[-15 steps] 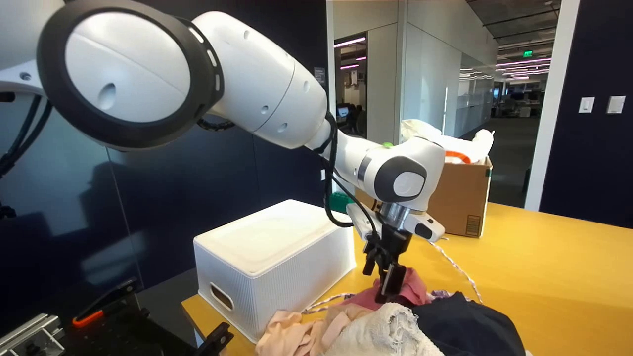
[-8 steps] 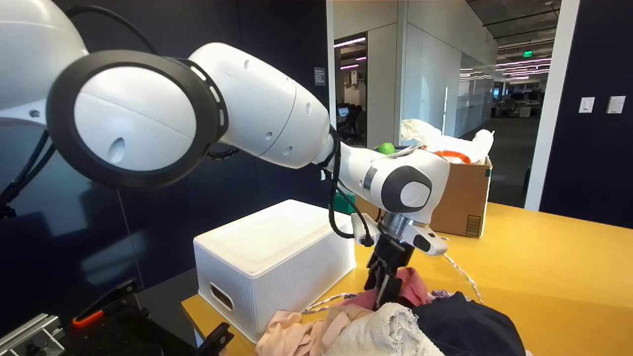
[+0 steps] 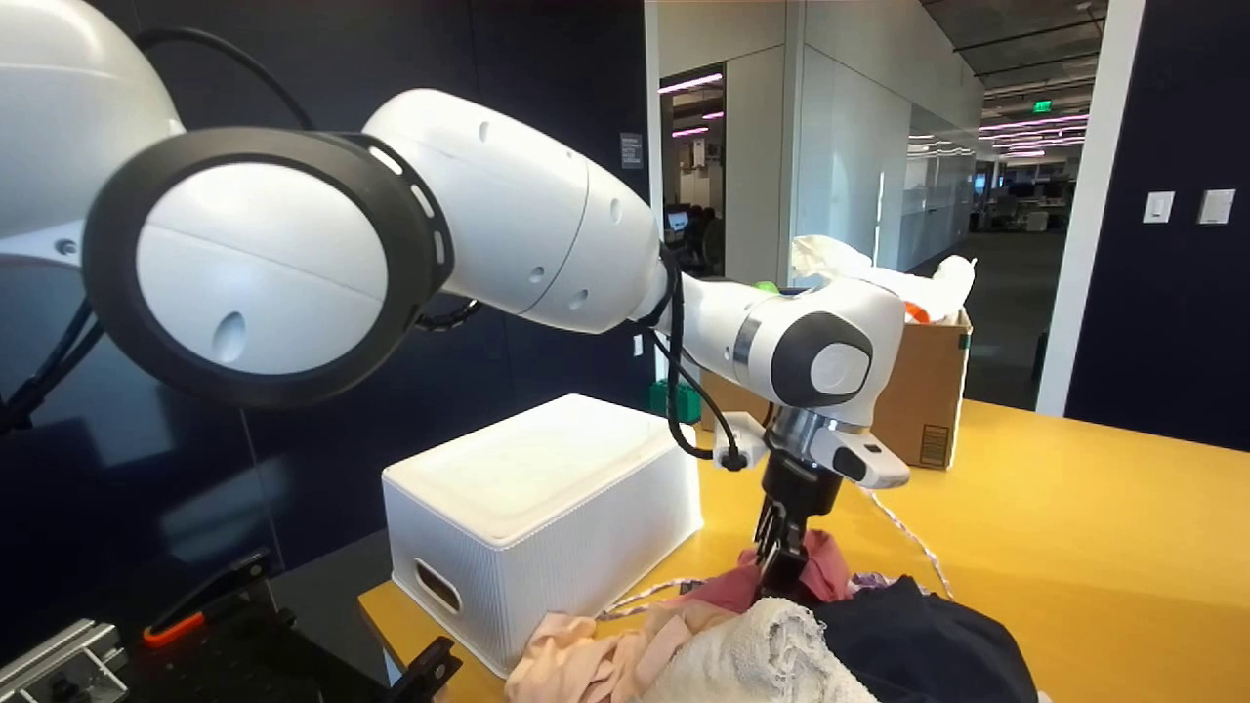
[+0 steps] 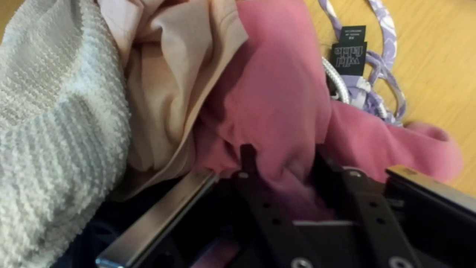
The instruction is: Put the pink shirt over the laundry basket
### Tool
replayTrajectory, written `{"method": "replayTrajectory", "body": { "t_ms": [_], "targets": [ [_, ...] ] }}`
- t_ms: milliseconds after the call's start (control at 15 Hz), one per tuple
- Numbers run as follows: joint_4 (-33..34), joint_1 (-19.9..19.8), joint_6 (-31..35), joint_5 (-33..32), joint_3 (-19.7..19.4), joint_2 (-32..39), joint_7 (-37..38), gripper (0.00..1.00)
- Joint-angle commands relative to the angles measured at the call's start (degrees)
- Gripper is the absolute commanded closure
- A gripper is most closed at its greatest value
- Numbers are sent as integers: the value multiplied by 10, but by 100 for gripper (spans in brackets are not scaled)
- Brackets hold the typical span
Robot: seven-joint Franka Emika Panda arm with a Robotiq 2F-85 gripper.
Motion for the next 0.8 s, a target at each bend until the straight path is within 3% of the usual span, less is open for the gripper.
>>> {"method": "replayTrajectory", "body": {
  "t_ms": [0, 67, 200, 533, 600, 733],
  "targets": [
    [62, -8, -30, -13, 17, 19, 27, 88],
    [31, 2, -18, 0, 5, -6, 27, 95],
    [31, 4, -13, -1, 0, -23, 45, 100],
    [35, 8, -12, -2, -5, -88, 73, 98],
    [107, -2, -37, -23, 13, -62, 83, 98],
    [106, 7, -27, -34, 22, -94, 72, 98]
  ]
}}
